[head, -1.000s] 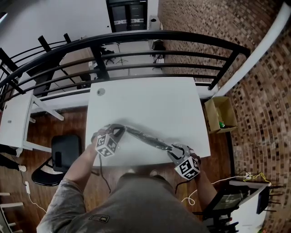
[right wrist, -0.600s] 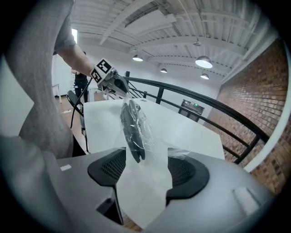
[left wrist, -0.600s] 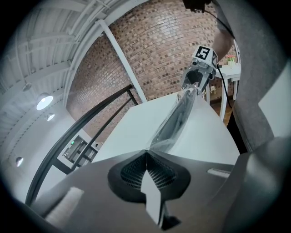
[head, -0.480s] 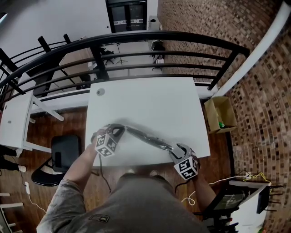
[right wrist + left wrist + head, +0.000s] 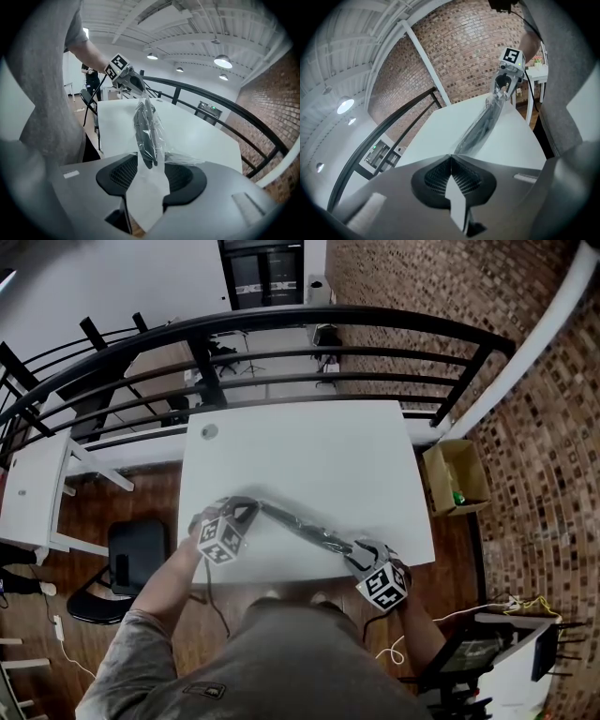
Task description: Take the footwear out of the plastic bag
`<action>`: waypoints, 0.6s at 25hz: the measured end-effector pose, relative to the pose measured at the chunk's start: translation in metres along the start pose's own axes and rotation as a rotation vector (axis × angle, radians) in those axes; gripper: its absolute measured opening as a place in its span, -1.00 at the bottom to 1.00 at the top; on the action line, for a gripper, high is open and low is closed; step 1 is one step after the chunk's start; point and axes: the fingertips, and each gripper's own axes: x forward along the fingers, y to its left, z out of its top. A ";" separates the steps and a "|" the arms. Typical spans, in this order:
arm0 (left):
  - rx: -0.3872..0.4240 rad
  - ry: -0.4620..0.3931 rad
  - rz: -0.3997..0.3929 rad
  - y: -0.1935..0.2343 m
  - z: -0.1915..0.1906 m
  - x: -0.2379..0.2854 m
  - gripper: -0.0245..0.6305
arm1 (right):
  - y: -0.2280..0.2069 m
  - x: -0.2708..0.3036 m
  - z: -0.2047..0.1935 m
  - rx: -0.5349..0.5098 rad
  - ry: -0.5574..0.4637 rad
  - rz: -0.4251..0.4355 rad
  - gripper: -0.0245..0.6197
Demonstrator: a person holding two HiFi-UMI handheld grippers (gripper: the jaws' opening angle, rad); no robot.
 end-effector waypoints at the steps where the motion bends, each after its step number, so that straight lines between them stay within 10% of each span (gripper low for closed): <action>1: -0.001 0.001 0.000 0.000 -0.001 0.000 -0.92 | 0.001 0.001 0.001 -0.004 -0.005 0.002 -0.31; 15: -0.011 0.033 0.014 0.009 -0.015 -0.007 -0.92 | -0.012 -0.003 -0.008 -0.128 0.005 -0.079 -0.65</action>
